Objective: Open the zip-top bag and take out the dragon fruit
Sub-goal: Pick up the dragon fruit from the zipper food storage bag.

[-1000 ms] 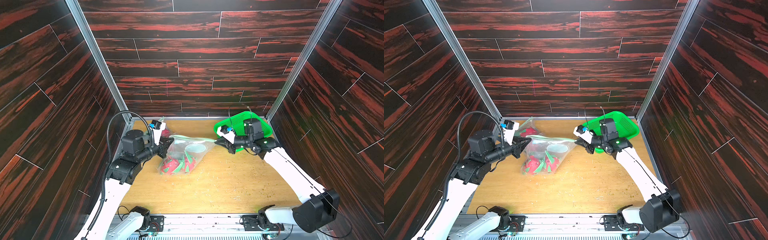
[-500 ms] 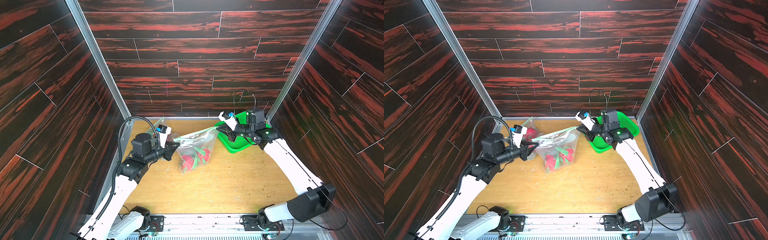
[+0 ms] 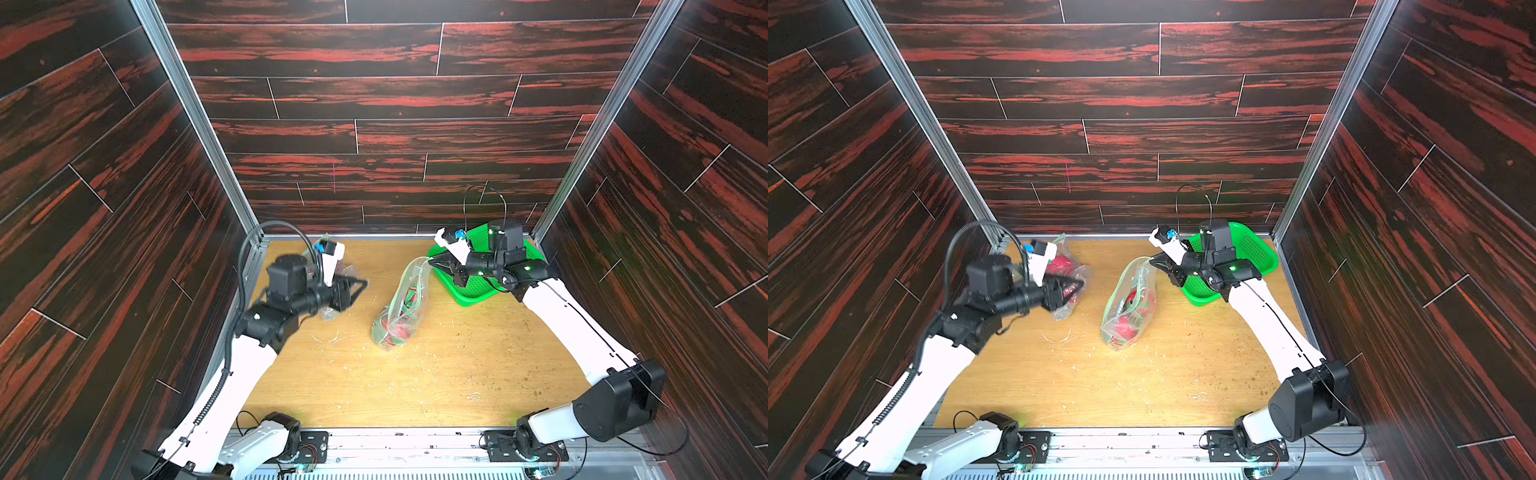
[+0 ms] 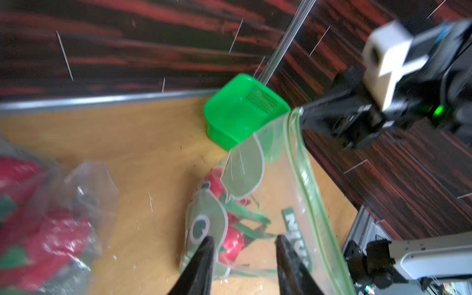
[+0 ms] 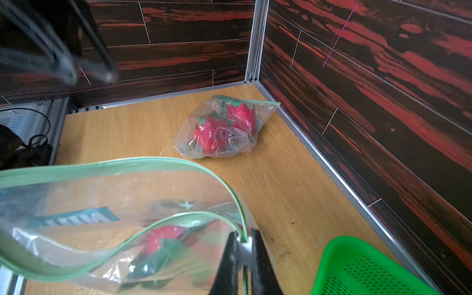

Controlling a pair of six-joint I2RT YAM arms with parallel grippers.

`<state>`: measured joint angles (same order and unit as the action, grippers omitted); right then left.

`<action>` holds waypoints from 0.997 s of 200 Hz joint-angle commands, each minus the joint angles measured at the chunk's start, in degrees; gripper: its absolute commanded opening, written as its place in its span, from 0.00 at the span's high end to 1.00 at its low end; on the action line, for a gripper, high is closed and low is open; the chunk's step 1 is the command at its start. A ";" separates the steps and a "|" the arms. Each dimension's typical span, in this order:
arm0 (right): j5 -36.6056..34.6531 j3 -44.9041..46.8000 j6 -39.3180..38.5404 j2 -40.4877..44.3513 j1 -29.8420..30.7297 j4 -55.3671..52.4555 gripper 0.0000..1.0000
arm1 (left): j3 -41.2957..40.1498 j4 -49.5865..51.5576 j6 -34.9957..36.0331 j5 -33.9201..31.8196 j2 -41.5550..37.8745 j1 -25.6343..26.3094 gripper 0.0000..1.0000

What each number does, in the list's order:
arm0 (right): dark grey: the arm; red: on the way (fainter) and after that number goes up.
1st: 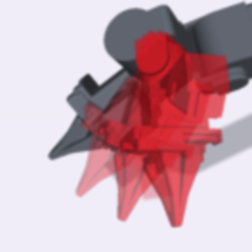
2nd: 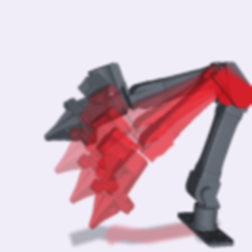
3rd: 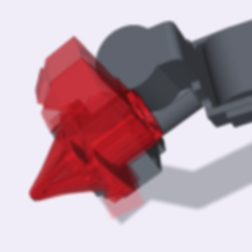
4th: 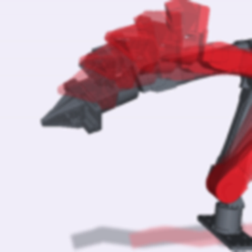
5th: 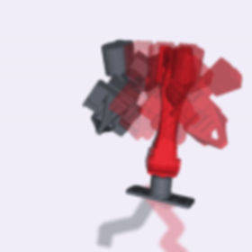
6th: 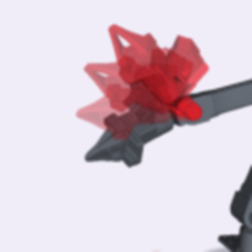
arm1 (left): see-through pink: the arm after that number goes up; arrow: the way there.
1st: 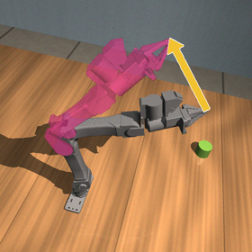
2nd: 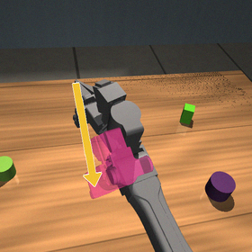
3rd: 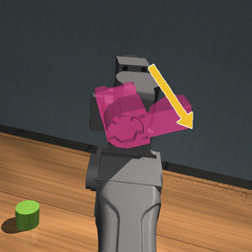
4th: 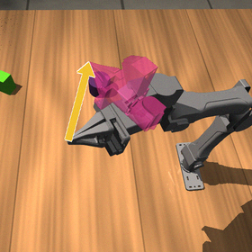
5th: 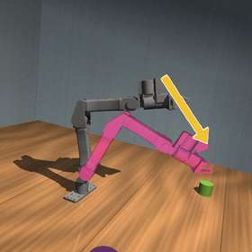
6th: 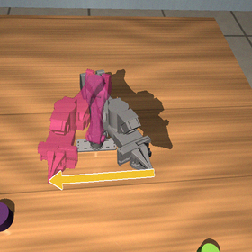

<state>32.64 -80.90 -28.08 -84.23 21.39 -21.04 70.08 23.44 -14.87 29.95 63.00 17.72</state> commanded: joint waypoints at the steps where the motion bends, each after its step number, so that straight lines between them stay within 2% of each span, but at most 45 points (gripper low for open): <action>1: 3.05 -0.35 -0.11 1.47 -0.01 3.39 1.00 | 6.85 4.43 -2.25 -2.17 3.62 0.36 0.56; 12: 3.15 -0.87 -0.02 1.43 -0.03 2.88 1.00 | 10.90 7.11 -2.38 -2.47 6.46 1.99 0.53; 30: 3.37 -0.88 0.01 1.76 0.04 2.68 1.00 | 17.18 13.86 -1.91 -7.40 11.12 5.92 0.47; 43: 3.43 -0.44 -0.07 2.18 0.11 3.05 1.00 | 19.53 15.38 -2.54 -7.24 13.84 7.37 0.42; 77: 3.35 -0.13 -0.11 2.10 0.06 2.93 1.00 | 22.96 17.69 -2.31 -6.24 19.07 10.87 0.35; 111: 3.09 -0.11 -0.29 2.14 0.06 2.67 0.99 | 24.09 18.94 -1.79 -5.79 22.27 13.05 0.35; 146: 2.86 -0.11 -0.31 2.09 0.06 2.55 0.98 | 24.05 19.01 -0.92 -5.00 24.65 14.50 0.37; 178: 2.86 0.08 -0.31 2.30 0.06 2.46 0.97 | 24.14 19.38 -0.59 -6.33 25.84 14.64 0.45; 199: 2.70 0.28 -0.36 2.55 0.07 2.16 0.97 | 24.13 18.70 -1.09 -6.19 25.93 14.63 0.62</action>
<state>33.98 -80.90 -28.10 -83.99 21.41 -20.08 92.53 40.97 -15.94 24.12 88.92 32.32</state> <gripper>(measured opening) 0.089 0.448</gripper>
